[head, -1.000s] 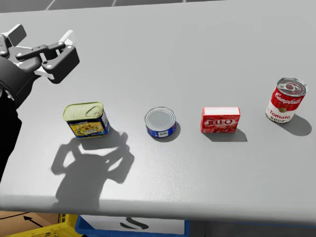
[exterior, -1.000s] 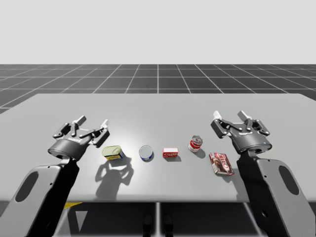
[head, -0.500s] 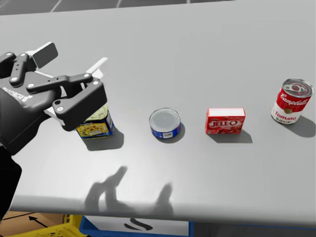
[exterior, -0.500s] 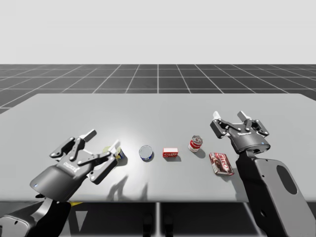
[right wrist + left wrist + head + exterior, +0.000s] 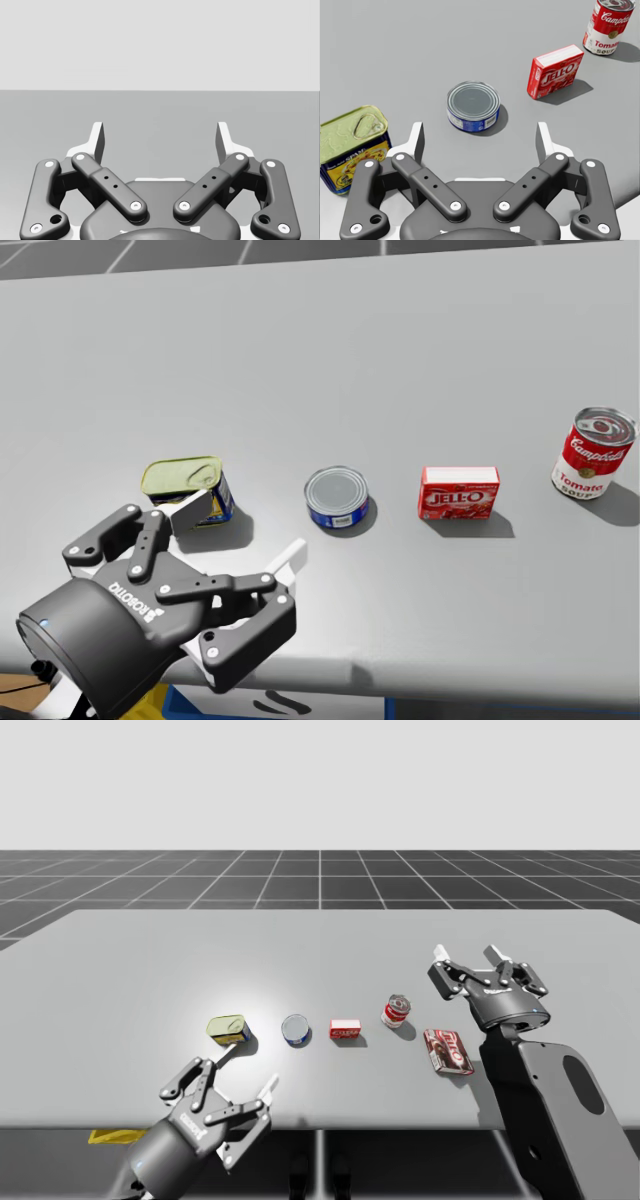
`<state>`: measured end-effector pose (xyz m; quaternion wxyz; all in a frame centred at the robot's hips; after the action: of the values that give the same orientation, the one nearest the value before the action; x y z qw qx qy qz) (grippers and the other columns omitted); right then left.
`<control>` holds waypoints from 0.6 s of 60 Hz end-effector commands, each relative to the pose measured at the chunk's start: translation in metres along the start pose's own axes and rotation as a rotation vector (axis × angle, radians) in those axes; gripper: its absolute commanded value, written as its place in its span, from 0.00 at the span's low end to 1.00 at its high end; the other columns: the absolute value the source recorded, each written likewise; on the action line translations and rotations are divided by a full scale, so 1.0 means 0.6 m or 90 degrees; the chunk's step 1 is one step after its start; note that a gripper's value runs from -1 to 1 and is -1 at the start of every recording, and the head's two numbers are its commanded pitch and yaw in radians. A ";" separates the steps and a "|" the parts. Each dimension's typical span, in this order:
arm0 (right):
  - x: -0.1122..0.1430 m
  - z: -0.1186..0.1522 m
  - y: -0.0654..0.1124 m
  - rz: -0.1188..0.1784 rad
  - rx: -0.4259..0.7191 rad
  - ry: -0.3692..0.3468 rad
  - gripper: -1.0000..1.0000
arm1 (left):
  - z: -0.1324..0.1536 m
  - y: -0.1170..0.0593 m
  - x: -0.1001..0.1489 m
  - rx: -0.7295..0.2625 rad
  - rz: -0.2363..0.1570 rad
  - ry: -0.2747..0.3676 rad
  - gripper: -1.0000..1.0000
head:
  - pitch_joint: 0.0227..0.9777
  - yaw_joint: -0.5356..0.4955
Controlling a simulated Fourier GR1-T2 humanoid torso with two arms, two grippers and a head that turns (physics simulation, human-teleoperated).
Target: Grasp the tuna can and hold it up.
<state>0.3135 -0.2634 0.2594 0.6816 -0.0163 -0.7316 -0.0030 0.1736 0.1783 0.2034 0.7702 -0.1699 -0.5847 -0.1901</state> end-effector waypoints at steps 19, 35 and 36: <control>0.001 0.001 -0.002 0.001 -0.010 -0.001 0.00 | -0.091 -0.011 -0.055 0.005 -0.003 0.046 0.00 | 0.87 0.64; 0.002 0.001 -0.005 -0.001 -0.012 -0.002 0.00 | -0.152 -0.002 -0.053 0.028 0.004 0.065 0.00 | 0.87 0.64; 0.002 0.001 -0.005 -0.001 -0.012 -0.002 0.00 | -0.154 -0.002 -0.052 0.028 0.005 0.066 0.00 | 0.87 0.64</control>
<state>0.3126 -0.2653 0.2600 0.6804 -0.0220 -0.7324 -0.0090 0.2258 0.1417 0.1538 0.7993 -0.1502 -0.5502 -0.1891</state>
